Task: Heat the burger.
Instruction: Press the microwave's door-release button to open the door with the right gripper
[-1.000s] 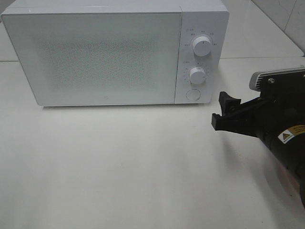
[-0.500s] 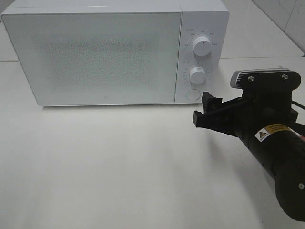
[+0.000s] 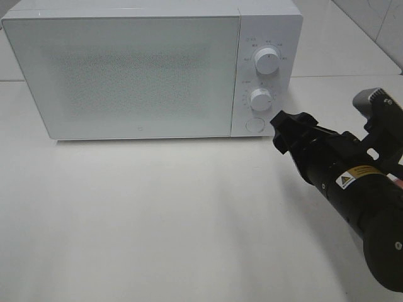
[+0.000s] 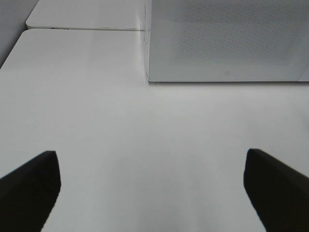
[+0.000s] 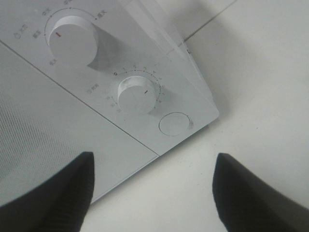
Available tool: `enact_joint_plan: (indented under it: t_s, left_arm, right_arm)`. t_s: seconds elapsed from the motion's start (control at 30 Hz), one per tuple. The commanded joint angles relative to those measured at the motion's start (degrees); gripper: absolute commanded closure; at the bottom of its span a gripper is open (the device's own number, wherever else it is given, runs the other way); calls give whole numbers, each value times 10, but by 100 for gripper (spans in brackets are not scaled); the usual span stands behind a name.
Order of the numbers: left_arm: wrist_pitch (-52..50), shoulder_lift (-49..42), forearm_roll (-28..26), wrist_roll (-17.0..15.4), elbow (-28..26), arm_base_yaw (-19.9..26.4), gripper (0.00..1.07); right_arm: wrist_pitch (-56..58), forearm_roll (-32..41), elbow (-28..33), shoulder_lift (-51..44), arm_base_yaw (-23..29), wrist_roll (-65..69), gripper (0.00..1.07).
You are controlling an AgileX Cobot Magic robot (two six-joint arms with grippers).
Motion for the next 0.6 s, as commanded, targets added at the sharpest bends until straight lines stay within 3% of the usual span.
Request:
enact_joint_plan:
  t_s: [0.03, 0.1, 0.2, 0.27, 0.3, 0.37, 0.6]
  left_arm:
    - [-5, -11, -1, -1, 0, -3, 9]
    - [-5, -11, -1, -1, 0, -3, 9]
    - [-5, -11, -1, -1, 0, -3, 9]
    - [-5, -11, -1, -1, 0, -3, 9]
    - [-5, -11, -1, -1, 0, -3, 9]
    - [-5, -11, -1, -1, 0, -3, 9]
    - [-5, -11, -1, -1, 0, -3, 9]
  right_arm:
    - [1, -2, -3, -1, 1, 78, 48]
    - [1, -2, -3, -1, 1, 187, 57]
    - [1, -2, -3, -1, 1, 217, 59]
    - [3, -3, -3, -1, 1, 329, 72]
    - [3, -3, -3, -1, 1, 329, 72]
    - [9, -3, -3, -1, 1, 401, 83]
    - [58, -6, -3, -1, 1, 469, 100]
